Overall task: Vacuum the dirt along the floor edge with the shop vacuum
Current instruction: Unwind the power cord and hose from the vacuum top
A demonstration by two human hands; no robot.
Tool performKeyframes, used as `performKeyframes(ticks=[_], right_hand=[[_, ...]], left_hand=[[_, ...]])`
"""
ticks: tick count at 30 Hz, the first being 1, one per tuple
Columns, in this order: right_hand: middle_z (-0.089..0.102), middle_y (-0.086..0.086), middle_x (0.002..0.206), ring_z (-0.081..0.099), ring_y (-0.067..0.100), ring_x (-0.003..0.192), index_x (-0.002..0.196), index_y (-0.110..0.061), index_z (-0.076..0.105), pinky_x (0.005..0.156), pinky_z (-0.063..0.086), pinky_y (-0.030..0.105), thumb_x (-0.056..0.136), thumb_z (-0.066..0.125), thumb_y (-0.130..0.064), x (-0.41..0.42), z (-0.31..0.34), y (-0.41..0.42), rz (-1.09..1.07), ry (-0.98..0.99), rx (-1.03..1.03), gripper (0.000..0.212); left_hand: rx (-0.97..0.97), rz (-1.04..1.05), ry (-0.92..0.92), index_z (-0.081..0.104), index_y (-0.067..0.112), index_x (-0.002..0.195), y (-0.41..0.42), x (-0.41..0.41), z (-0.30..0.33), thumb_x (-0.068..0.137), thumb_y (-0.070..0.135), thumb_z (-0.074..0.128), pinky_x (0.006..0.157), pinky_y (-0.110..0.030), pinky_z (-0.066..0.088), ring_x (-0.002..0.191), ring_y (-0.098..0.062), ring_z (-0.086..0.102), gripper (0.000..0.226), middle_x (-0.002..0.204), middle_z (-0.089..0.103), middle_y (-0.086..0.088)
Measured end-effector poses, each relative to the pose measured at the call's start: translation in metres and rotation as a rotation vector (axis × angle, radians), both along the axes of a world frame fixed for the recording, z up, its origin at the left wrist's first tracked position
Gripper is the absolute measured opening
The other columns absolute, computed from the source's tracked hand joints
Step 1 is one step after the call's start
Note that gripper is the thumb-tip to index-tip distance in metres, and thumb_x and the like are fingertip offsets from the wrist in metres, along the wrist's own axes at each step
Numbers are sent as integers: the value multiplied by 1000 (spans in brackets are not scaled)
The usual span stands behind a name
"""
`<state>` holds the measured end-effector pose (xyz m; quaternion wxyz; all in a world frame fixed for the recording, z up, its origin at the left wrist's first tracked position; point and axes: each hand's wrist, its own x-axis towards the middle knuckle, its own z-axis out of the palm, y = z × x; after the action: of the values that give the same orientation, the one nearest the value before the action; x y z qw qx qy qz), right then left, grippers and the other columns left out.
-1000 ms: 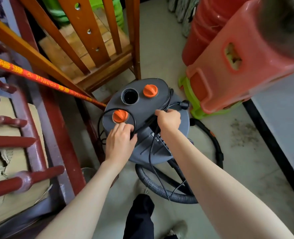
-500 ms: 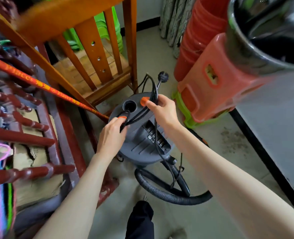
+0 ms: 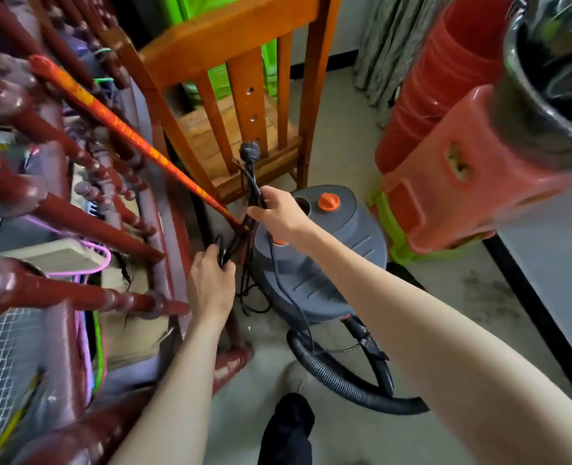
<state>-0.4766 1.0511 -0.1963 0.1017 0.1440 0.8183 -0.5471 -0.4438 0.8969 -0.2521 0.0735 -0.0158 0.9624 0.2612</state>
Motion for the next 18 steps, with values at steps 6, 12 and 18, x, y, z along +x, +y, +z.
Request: performKeyframes(ticks=[6,12,18], right_hand=[[53,-5,69,51,11,65,97,4,59,63,41,21,92,55,0,27,6,6,73,1,26,8],[65,6,81,59,16,77,101,5,61,71,49,24,94,49,2,86,17,19,91,-37,11,14],[63,3,86,59,23,85,101,-3,59,79,46,35,96,48,-1,156,11,38,36,-88,114,13]], left_hand=[[7,-182,-114,60,7,89,0,26,8,92,21,56,71,-30,36,95,-33,58,15,95,61,-13],[21,-377,-230,62,5,83,6,65,8,86,34,65,69,-31,38,89,-30,60,30,88,64,-10],[115,-486,-315,69,7,96,23,117,5,85,25,67,80,-25,41,94,-22,63,20,98,68,-8]])
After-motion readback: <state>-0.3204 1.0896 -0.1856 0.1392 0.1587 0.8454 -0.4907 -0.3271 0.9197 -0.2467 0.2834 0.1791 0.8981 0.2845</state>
